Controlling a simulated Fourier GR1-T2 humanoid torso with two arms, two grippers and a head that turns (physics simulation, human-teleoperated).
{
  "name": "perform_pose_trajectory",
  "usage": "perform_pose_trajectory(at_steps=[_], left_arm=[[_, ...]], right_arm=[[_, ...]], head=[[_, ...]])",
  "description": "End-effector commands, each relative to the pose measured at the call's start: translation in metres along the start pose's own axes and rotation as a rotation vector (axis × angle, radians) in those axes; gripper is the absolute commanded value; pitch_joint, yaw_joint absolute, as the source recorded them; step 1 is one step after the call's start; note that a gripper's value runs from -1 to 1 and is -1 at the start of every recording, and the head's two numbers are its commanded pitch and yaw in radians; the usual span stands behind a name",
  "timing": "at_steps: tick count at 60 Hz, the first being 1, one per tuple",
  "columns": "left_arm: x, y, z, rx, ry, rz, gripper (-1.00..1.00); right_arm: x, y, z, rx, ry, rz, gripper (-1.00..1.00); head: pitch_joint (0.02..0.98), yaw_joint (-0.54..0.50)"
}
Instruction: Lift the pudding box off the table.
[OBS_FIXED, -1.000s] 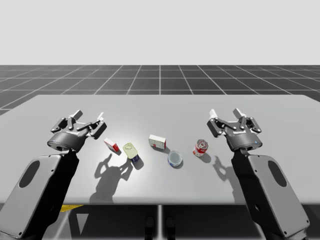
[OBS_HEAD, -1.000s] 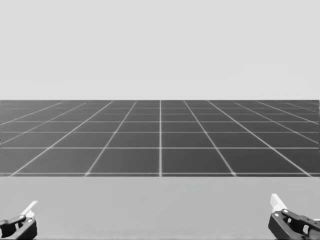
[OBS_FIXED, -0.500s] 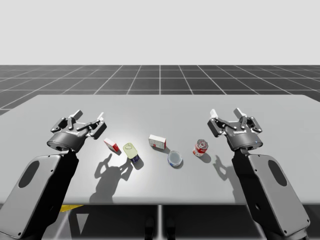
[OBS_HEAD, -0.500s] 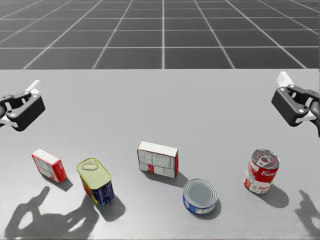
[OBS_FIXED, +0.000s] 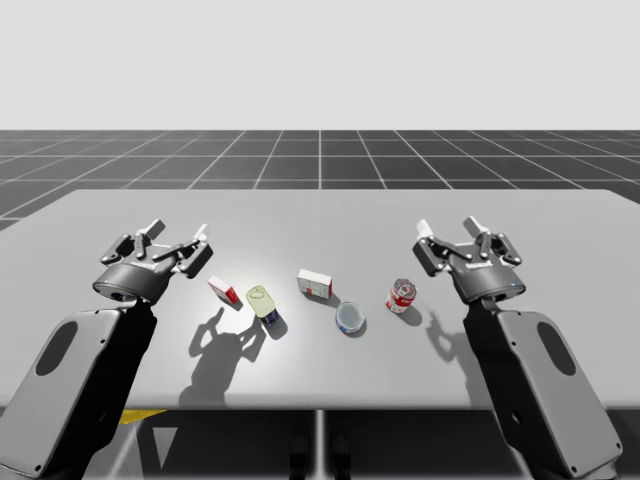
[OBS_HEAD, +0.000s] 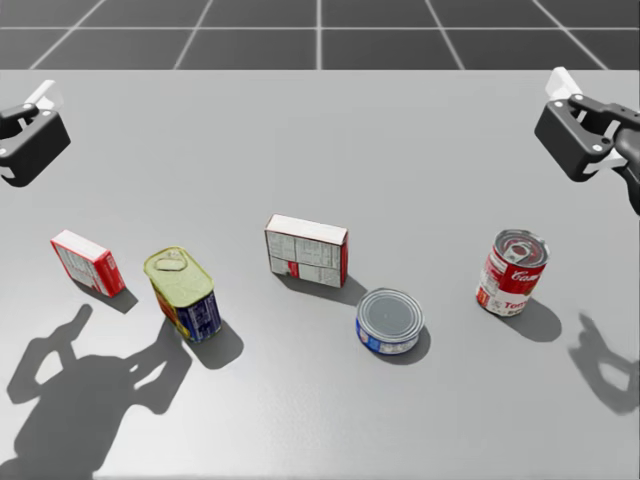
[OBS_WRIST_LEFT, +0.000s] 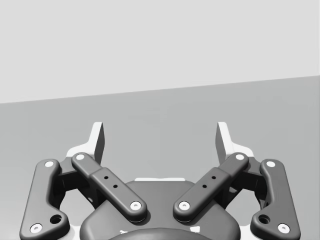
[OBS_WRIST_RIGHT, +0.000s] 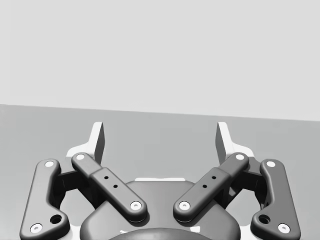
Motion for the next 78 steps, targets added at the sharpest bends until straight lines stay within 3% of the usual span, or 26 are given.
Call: perform_pose_trajectory(at_steps=[1, 6, 14, 16, 19, 30, 36, 40, 51, 67, 78], left_arm=[[-0.001, 0.0, -0.001, 0.002, 0.003, 0.002, -1.0], [-0.002, -0.001, -0.002, -0.001, 0.007, 0.003, -1.0], [-0.002, -0.002, -0.002, -0.009, 0.009, 0.005, -1.0], [-0.002, -0.003, -0.002, -0.011, 0.009, 0.006, -1.0], [-0.002, -0.003, -0.002, -0.014, 0.008, 0.006, -1.0], [-0.005, -0.005, -0.004, -0.015, 0.015, 0.0, -1.0], [-0.006, -0.006, -0.004, -0.019, 0.018, -0.001, -1.0], [-0.006, -0.007, -0.004, -0.021, 0.017, -0.002, -1.0], [-0.006, -0.007, -0.004, -0.017, 0.017, -0.007, -1.0], [-0.007, -0.008, -0.004, -0.016, 0.019, -0.012, -1.0], [-0.007, -0.008, -0.004, -0.015, 0.018, -0.013, -1.0]], right_arm=[[0.004, 0.014, 0.008, 0.064, 0.012, -0.028, -1.0], [0.012, 0.026, 0.019, 0.111, 0.011, -0.017, -1.0], [0.027, 0.044, 0.039, 0.196, 0.016, -0.032, -1.0], [0.029, 0.05, 0.045, 0.218, 0.018, -0.014, -1.0], [0.03, 0.055, 0.05, 0.236, 0.027, -0.015, -1.0], [0.023, 0.078, 0.071, 0.325, 0.076, 0.023, -1.0], [0.014, 0.09, 0.075, 0.363, 0.102, 0.018, -1.0], [0.007, 0.097, 0.075, 0.377, 0.118, 0.007, -1.0], [-0.019, 0.115, 0.07, 0.438, 0.163, 0.013, -1.0], [-0.049, 0.136, 0.057, 0.554, 0.295, 0.0, -1.0], [-0.068, 0.145, 0.043, 0.599, 0.36, 0.048, -1.0]], head=[[0.772, 0.0], [0.775, 0.0], [0.776, 0.01], [0.776, 0.01], [0.776, 0.01], [0.777, 0.02], [0.778, 0.02], [0.777, 0.02], [0.775, 0.02], [0.774, 0.03], [0.777, 0.04]])
